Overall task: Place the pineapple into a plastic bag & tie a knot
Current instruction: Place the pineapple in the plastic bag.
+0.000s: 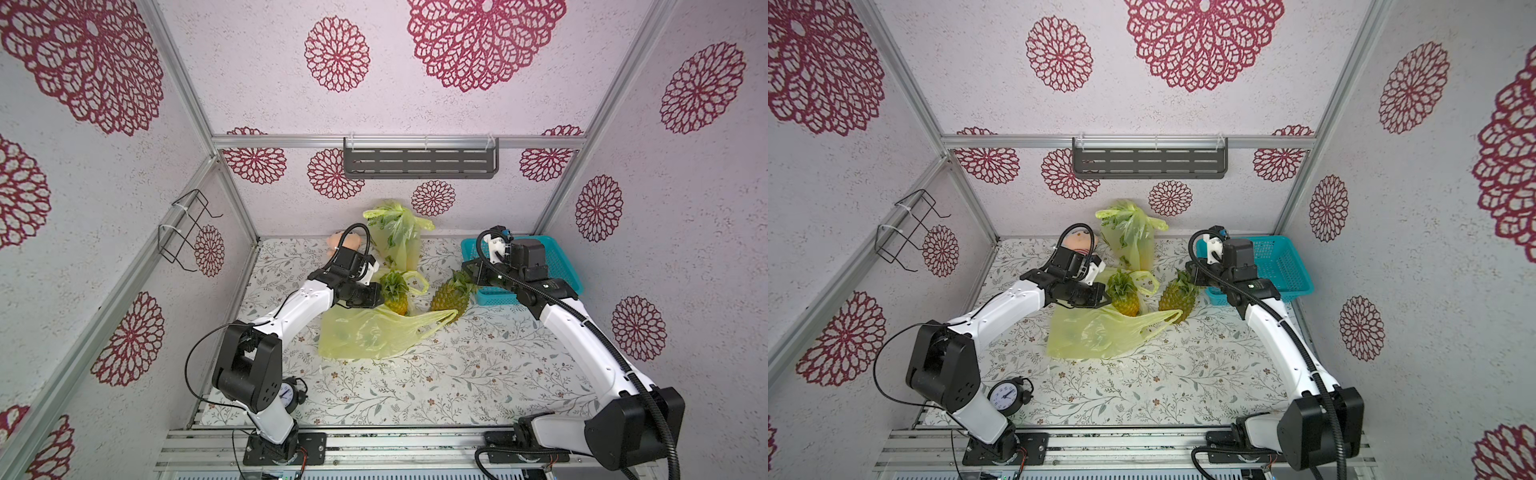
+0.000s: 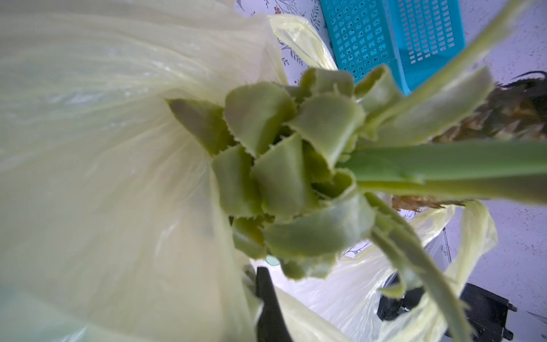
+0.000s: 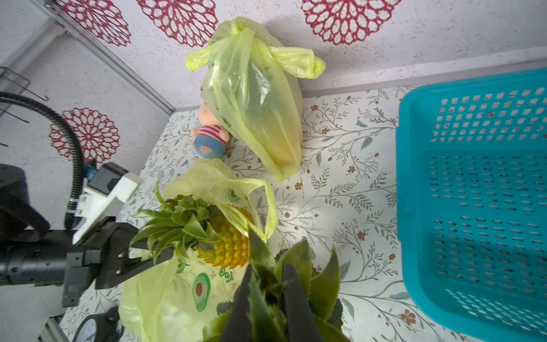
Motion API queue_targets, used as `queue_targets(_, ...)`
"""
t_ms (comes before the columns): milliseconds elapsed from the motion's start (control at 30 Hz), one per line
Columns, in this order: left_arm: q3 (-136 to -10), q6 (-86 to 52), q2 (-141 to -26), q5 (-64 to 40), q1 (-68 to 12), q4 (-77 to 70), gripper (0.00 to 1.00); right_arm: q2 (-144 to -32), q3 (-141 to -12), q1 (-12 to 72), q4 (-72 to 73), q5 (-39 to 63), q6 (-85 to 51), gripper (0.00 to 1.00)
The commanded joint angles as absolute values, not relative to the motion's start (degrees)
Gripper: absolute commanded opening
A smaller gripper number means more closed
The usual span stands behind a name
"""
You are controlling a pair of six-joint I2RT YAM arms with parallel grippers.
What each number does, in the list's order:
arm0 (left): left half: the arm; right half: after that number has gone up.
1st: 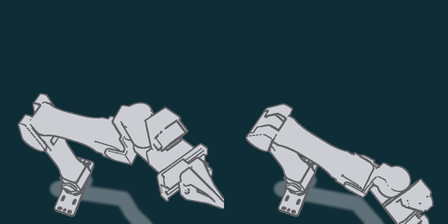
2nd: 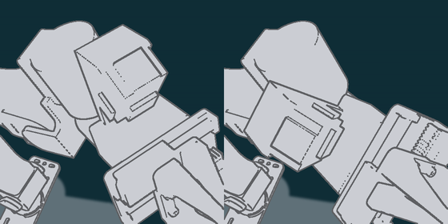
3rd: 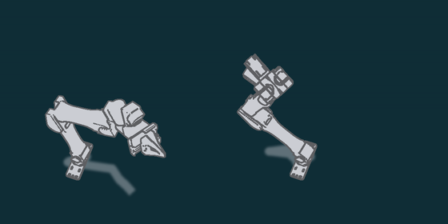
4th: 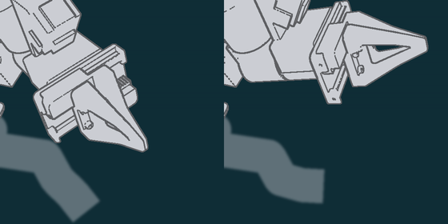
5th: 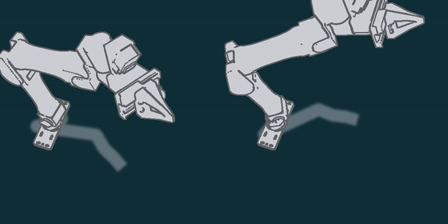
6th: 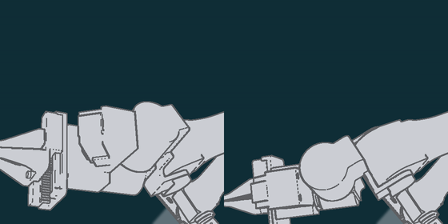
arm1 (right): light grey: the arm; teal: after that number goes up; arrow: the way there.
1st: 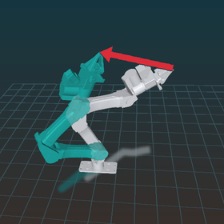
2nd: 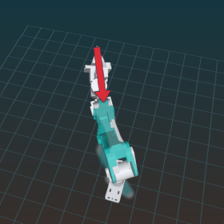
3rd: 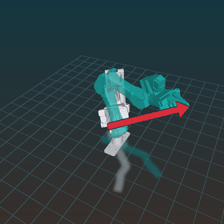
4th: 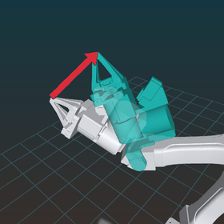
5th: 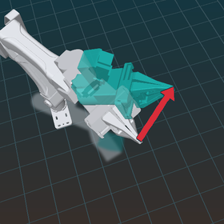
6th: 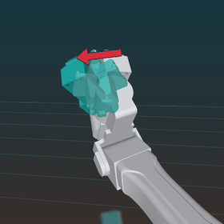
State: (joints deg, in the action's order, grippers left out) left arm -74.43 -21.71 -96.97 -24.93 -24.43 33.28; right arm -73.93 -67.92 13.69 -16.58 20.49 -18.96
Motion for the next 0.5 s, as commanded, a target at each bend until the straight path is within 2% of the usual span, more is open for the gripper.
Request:
queue_targets(0,-74.77,-21.88,-95.07,-24.71,-24.14,31.89,0.0,-70.4,-70.77,15.45,-7.32,25.44,-22.16,0.0)
queue_targets(467,-75.1,-22.59,-94.66,-24.69,-24.12,31.98,0.0,-71.08,-65.1,21.86,-1.36,35.42,-25.68,0.0)
